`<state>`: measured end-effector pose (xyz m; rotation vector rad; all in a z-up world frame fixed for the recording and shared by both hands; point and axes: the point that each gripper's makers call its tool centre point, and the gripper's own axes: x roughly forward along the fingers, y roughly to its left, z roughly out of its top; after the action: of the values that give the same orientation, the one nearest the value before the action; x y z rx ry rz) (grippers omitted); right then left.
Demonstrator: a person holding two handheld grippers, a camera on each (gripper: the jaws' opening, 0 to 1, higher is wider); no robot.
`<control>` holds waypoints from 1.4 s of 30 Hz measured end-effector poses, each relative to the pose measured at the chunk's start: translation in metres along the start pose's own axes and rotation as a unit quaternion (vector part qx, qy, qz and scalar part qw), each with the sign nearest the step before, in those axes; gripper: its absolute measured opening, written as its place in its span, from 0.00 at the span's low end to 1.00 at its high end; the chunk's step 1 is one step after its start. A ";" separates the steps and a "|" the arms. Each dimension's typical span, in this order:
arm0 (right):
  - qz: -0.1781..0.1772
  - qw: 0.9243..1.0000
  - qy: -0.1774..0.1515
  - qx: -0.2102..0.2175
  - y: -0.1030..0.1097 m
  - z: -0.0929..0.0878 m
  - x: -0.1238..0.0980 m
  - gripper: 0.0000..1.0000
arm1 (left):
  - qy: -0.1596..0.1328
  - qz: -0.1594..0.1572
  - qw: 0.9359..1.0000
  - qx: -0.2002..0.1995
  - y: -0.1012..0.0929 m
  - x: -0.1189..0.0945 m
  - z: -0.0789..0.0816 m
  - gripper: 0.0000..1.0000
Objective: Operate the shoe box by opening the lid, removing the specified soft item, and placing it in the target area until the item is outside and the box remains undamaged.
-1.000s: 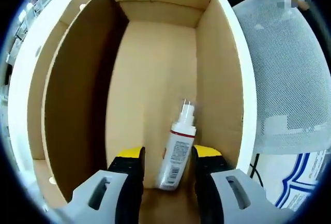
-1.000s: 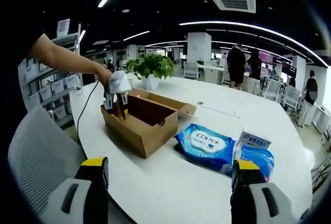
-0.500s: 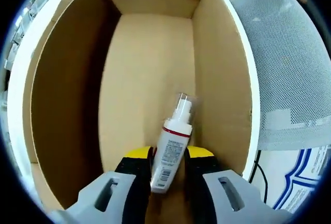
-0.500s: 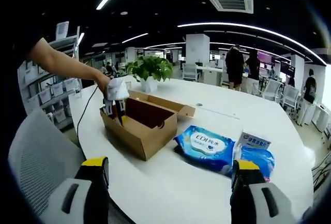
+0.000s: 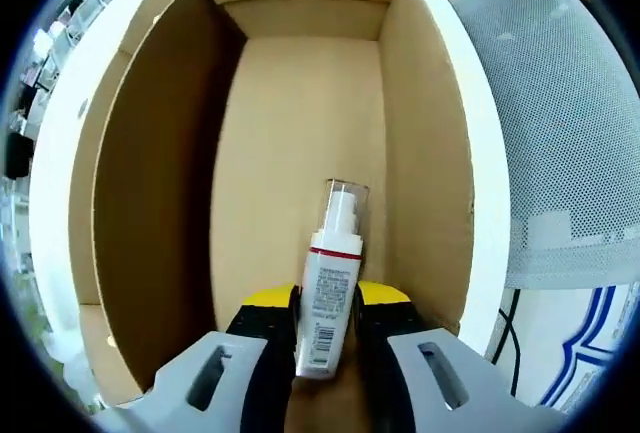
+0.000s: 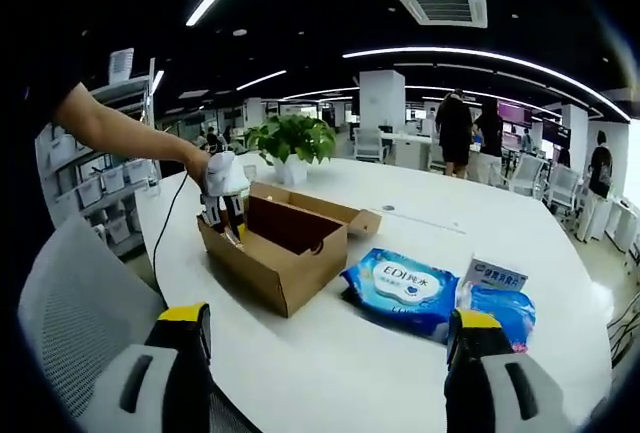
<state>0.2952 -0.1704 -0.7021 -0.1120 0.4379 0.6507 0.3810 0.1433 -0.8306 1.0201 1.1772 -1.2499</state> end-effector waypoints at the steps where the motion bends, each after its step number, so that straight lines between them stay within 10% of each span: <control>1: 0.002 1.000 -0.002 0.000 0.001 0.001 0.000 0.97 | 0.000 0.001 1.000 0.001 0.000 -0.001 0.000 0.20; 26: 0.029 0.998 -0.029 -0.039 0.026 0.020 0.006 0.90 | -0.045 0.065 0.996 0.036 -0.004 -0.056 0.024 0.20; 42: 0.053 0.995 -0.048 -0.071 0.044 0.034 0.012 0.73 | -0.114 0.073 0.986 0.094 -0.032 -0.087 0.086 0.20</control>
<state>0.2887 -0.1206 -0.6746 -0.1920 0.3070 0.7873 0.3602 0.0684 -0.7309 1.0498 0.8065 -1.3380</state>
